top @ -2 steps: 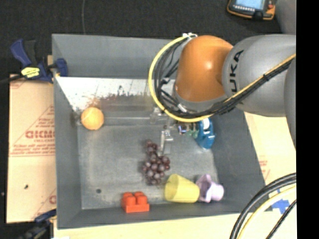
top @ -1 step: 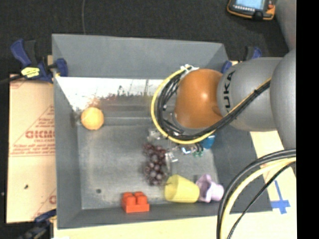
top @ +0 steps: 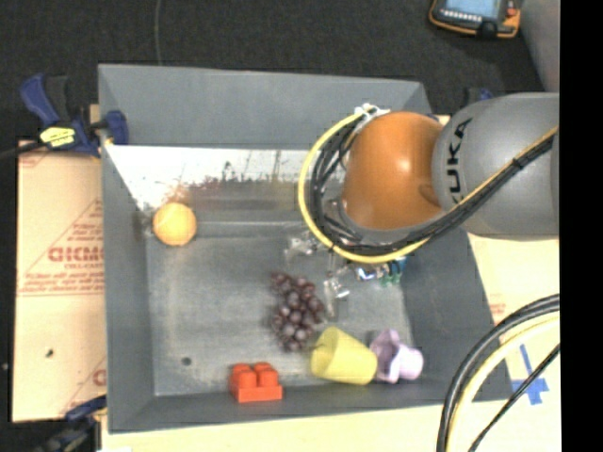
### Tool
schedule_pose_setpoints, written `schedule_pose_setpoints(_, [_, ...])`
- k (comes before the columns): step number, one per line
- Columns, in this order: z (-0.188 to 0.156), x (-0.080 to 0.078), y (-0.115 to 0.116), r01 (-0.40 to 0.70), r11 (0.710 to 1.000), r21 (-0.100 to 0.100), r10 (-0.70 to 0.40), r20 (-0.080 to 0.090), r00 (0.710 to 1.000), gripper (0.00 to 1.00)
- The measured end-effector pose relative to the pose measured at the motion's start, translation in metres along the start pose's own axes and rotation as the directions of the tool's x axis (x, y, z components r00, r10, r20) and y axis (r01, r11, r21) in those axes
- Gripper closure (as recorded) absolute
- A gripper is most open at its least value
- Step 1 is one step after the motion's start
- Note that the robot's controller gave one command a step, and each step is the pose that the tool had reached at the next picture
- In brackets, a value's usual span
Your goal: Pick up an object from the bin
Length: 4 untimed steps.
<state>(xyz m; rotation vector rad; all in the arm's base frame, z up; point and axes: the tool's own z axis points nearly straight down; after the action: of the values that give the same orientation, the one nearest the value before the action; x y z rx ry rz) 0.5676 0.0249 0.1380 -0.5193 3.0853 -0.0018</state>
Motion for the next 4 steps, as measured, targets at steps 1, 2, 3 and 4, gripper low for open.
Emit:
schedule_pose_setpoints(1, [0.038, 0.005, 0.014, 0.184, 0.983, -0.004, -0.184, -0.009, 0.983, 0.00])
schedule_pose_setpoints(2, [0.066, 0.003, 0.004, 0.390, 0.921, 0.000, -0.390, 0.002, 0.921, 0.00])
schedule_pose_setpoints(3, [0.065, -0.004, 0.002, 0.348, 0.938, -0.004, -0.348, 0.001, 0.938, 1.00])
schedule_pose_setpoints(4, [0.065, -0.004, 0.002, 0.342, 0.940, -0.005, -0.342, 0.001, 0.940, 1.00])
